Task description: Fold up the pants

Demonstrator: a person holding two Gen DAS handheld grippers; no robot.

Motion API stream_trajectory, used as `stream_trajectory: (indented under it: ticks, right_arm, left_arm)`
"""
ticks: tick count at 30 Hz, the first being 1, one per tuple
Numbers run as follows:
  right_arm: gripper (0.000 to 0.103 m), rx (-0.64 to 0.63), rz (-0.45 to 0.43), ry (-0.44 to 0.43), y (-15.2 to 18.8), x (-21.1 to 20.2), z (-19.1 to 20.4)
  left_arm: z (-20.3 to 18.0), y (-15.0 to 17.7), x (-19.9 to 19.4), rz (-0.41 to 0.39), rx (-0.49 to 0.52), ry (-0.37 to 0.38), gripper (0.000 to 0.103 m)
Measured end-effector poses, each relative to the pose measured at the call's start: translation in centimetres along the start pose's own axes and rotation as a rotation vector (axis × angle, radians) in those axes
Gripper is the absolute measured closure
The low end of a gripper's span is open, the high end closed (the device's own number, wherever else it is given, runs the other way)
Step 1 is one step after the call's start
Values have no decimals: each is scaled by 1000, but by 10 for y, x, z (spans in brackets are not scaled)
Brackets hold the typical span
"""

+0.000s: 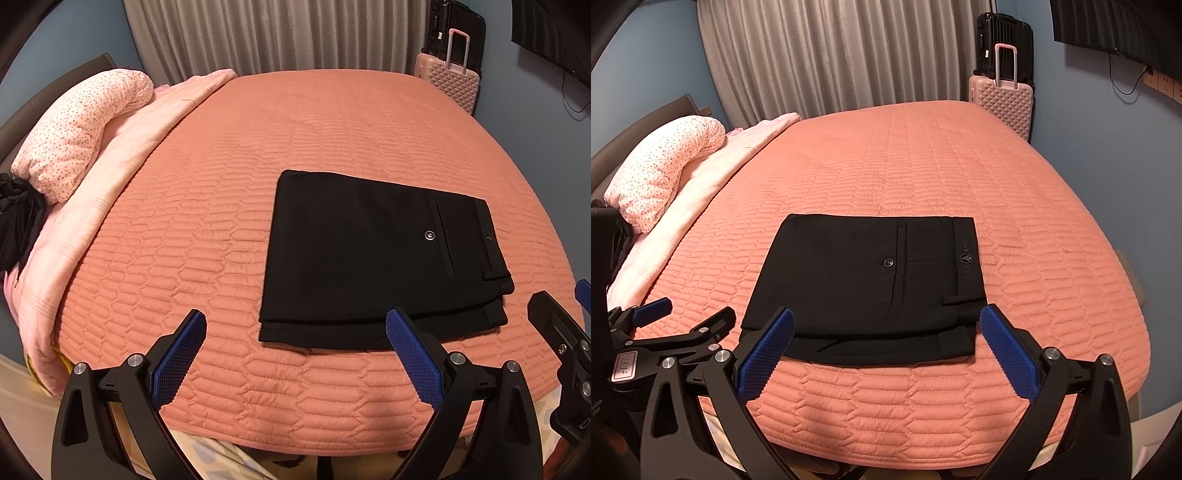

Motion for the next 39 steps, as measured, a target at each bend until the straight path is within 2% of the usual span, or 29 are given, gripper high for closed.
stream_trajectory:
  ticks: [12, 39]
  right_arm:
    - [5, -12, -12, -6, -3, -3, 4]
    - [5, -4, -13, -3, -3, -3, -3]
  left_arm:
    - [2, -5, -15, -64, 24, -6, 6]
    - [-4, -3, -17, -46, 42, 20, 6]
Point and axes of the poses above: each gripper's, at about its wrist camera, not at the fingertips, and x roughly the way its jaws point, z to its left, y to its underside, the point moved 2 cm from there along x, roughly the way its jaws point, and after that the axes turned 3 degrees about -x, right-handed, at the moved point
